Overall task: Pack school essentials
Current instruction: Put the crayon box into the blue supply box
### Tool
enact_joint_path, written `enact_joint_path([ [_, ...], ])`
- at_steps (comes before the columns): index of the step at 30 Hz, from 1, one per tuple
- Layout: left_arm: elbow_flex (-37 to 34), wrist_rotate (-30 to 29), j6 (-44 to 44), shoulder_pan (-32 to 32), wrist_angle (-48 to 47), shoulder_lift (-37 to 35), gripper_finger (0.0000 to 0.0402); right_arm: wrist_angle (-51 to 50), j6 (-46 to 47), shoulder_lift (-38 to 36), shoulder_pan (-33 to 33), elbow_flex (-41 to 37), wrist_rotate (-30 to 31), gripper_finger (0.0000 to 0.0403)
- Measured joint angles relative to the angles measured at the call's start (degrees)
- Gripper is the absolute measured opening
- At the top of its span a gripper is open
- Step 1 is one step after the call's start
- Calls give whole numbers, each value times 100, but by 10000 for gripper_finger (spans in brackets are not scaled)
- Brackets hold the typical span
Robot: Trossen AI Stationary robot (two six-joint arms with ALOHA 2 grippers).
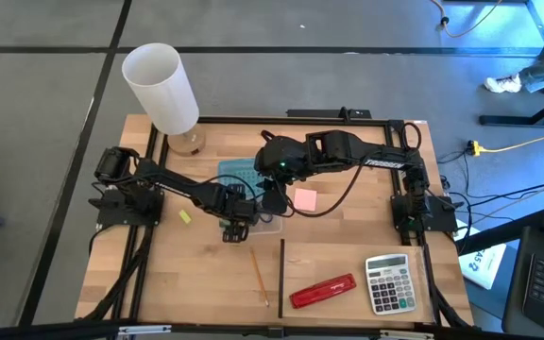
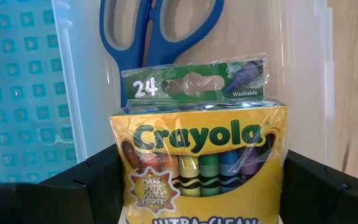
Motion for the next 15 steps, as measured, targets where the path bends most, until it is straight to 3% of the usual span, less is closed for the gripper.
enact_joint_path([
  [15, -4, 154, 2, -6, 38, 52, 312, 0, 0, -1, 2, 0, -1, 141],
])
